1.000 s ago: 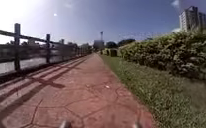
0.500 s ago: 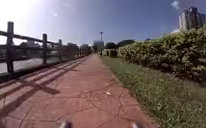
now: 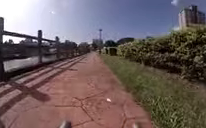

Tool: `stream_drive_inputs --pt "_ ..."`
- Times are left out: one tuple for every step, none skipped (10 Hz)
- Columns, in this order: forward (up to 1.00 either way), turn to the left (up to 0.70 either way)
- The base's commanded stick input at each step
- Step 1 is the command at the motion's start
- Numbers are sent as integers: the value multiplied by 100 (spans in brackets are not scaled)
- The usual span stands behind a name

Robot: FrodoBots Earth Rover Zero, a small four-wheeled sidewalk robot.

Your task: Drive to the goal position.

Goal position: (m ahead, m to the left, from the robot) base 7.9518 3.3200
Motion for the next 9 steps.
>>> stream_drive_inputs --pt "50 14" --pt "50 11" --pt "50 15" --pt "50 23" --pt "50 25" --pt "50 22" --pt "50 22" --pt "50 11" --pt "50 5"
